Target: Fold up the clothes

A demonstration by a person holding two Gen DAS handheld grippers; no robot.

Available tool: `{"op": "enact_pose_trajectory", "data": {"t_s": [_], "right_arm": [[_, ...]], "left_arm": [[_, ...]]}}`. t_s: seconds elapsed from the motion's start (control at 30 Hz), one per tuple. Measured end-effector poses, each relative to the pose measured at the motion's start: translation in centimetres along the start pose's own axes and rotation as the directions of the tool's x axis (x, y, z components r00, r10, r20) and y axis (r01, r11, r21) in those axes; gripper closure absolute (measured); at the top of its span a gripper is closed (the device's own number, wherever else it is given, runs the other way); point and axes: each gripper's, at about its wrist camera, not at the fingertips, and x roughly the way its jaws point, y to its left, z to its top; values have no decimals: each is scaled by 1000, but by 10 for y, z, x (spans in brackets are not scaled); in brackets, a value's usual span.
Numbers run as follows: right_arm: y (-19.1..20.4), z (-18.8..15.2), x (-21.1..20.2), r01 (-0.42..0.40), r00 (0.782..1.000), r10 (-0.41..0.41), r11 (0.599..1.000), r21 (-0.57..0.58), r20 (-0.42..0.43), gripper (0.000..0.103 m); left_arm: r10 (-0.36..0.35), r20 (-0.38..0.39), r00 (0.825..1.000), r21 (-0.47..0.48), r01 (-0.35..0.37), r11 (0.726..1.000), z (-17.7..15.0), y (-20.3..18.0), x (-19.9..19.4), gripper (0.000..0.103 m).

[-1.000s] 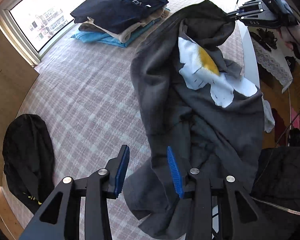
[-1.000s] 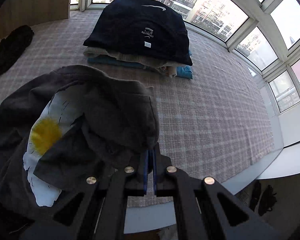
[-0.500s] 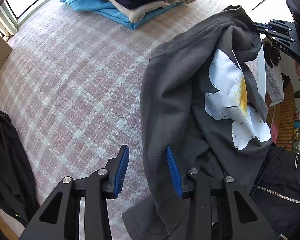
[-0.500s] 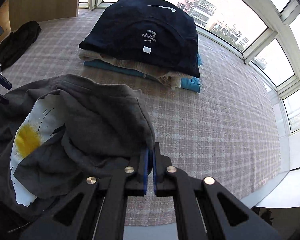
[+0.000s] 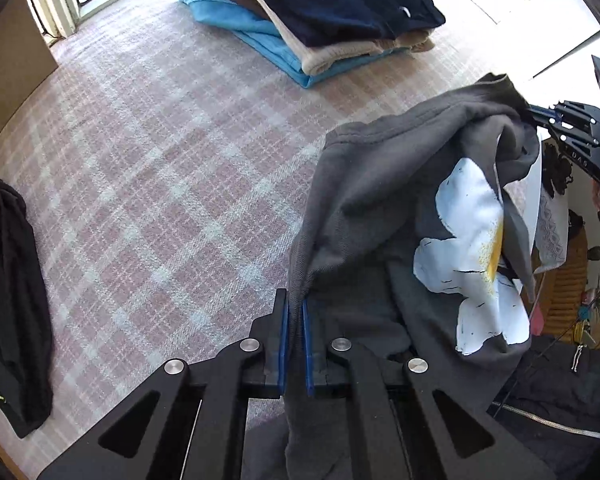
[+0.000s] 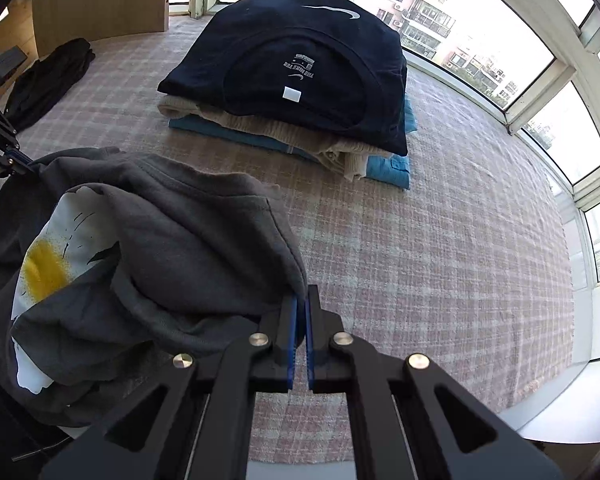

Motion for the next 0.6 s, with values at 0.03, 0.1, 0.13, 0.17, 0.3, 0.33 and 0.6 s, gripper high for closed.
{"op": "enact_pose_trajectory", "data": {"t_s": [0.03, 0.1, 0.13, 0.17, 0.3, 0.33, 0.6], "right_arm": [[0, 0, -3, -6, 1000, 6, 1000, -5, 2, 100], [1, -1, -8, -13, 1000, 13, 1000, -19, 4, 100], [2, -1, -9, -9, 1000, 9, 1000, -28, 3, 100], [3, -1, -10, -4, 1000, 4, 999, -38, 2, 99], [10, -2, -11, 1, 1000, -1, 998, -66, -1, 100], [12, -3, -12, 0, 1000, 0, 998, -68, 0, 100], [10, -23, -8, 22, 1000, -23, 998, -54, -12, 100]], "left_arm": [[-22, 39, 999, -16, 23, 1000, -4, 0, -10, 97], [-104, 54, 993, 5, 103, 995, -18, -7, -23, 92], [-116, 55, 992, 22, 115, 993, -24, -11, -27, 80], [-69, 52, 996, 32, 67, 997, -24, -12, -28, 70], [-26, 37, 999, -42, 27, 999, -9, 13, -9, 72], [-41, 36, 999, -63, 43, 997, -4, 18, -5, 72], [-50, -34, 998, -110, 46, 993, 25, 38, 22, 71]]}}
